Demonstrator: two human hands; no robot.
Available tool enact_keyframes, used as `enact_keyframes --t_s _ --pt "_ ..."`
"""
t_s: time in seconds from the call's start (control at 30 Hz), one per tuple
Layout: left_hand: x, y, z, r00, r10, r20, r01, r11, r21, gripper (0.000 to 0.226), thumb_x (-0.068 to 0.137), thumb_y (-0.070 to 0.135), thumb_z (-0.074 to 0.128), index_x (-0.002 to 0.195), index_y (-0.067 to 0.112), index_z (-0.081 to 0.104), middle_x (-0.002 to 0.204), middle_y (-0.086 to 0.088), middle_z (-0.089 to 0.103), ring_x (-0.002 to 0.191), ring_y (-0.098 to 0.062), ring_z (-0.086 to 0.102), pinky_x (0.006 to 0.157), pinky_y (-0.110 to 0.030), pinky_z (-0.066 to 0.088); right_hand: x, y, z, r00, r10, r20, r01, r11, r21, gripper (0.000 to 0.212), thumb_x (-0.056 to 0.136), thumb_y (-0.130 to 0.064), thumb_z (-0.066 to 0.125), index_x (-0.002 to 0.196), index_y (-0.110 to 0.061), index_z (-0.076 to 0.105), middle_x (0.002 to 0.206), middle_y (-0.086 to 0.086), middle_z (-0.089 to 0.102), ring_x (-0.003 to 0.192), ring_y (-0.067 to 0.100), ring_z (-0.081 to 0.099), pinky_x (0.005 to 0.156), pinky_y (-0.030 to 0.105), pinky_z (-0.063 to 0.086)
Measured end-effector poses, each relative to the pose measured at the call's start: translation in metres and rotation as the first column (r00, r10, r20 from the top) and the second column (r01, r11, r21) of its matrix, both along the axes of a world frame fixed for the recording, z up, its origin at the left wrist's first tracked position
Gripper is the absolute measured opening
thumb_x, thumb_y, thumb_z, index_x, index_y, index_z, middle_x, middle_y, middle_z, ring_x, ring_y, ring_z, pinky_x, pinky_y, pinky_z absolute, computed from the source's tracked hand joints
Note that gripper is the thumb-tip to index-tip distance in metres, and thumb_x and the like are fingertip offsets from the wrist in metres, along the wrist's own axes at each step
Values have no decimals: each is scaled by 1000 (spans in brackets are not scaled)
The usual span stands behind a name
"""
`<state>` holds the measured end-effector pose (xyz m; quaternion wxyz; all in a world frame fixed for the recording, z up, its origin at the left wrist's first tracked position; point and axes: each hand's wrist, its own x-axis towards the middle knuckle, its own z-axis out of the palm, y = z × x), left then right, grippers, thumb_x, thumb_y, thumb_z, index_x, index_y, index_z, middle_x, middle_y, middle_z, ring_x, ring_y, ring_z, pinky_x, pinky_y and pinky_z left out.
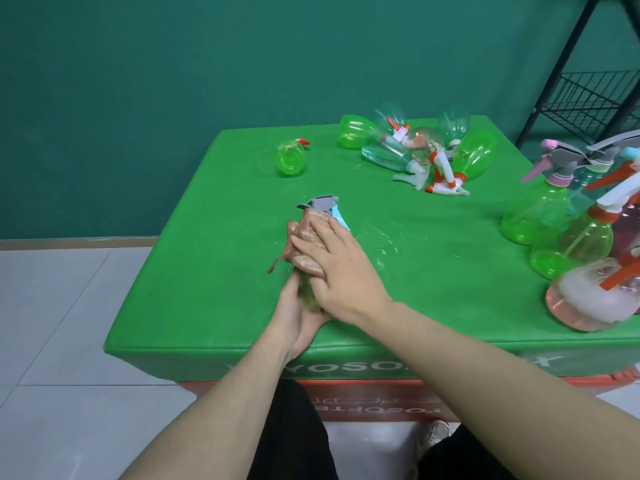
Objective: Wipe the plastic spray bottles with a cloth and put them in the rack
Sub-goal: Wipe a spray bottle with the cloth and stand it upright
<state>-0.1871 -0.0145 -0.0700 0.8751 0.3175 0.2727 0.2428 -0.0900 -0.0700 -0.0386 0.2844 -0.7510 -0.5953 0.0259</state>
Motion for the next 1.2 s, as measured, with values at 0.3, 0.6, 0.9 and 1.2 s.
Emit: enact_keyframes --t_s 0.3,0.6,0.9,1.2 --pt "-2 2 -4 1000 -17 -6 17 999 -30 45 105 49 40 126 19 67 129 -12 70 120 -31 65 107 -61 44 0 13 6 969 -64 -239 62 998 -17 63 90 -36 30 148 -29 52 167 -1 25 152 19 24 126 37 18" --pt "0 0 -5 998 55 11 -55 998 -6 35 108 21 36 130 8 60 120 -16 73 103 -23 73 79 -32 62 -9 -28 -21 995 90 51 -91 995 28 74 79 -29 37 153 -24 43 164 7 31 156 31 11 125 54 16" --pt "-8 0 -6 985 -32 -170 29 999 -18 59 106 49 36 84 13 77 81 -11 76 69 -23 74 56 -30 61 -20 -63 -56 948 179 262 -205 976 75 73 82 -24 45 155 -22 39 167 3 23 156 35 4 125 57 12" --pt "-6 -6 -6 999 23 -28 -21 998 59 35 107 21 35 106 11 68 99 -10 78 88 -21 76 73 -32 62 -14 -52 -38 979 130 157 -149 982 118 72 80 -25 43 152 -28 43 166 0 26 157 31 5 125 58 10"
